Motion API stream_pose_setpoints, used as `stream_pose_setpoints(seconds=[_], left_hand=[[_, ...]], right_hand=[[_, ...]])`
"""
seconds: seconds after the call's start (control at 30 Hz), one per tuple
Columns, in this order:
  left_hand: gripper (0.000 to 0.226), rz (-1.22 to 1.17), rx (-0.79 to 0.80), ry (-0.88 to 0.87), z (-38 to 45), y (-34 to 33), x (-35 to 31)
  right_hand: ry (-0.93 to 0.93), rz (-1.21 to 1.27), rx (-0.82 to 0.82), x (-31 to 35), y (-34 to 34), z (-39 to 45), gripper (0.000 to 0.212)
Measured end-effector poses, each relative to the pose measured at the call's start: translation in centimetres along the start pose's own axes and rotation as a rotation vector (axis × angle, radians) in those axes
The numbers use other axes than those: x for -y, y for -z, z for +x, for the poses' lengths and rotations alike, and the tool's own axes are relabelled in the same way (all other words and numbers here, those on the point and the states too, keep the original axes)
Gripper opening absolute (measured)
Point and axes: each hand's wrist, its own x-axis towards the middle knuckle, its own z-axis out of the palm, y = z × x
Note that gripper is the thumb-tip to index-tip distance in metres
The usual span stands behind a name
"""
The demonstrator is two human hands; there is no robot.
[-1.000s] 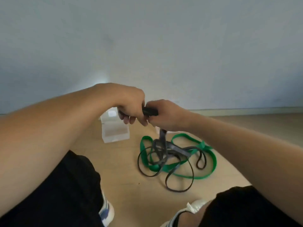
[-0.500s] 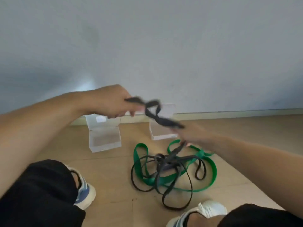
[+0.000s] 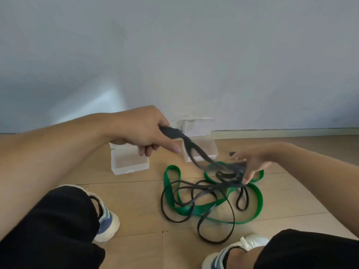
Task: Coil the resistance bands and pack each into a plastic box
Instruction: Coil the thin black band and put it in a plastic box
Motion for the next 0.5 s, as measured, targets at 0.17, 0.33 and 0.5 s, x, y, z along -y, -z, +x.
stream_pose_setpoints(seconds=[0.17, 0.33, 0.5], left_hand=[[0.044, -0.013, 0.082, -0.049, -1.4, -1.3, -1.6], [0.076, -0.034, 0.02, -0.056, -1.7, -1.3, -2.3], [0.076, -0.264, -0.066, 0.068, -1.0, -0.5, -1.4]], right_hand=[[0.523, 0.499, -0.308, 5.8, 2.0, -5.0, 0.078], [0.842, 0.933, -0.323, 9.9, 2.8, -9.3, 0.041], [0.873, 0.973, -0.523, 10.4, 2.4, -8.1, 0.035]])
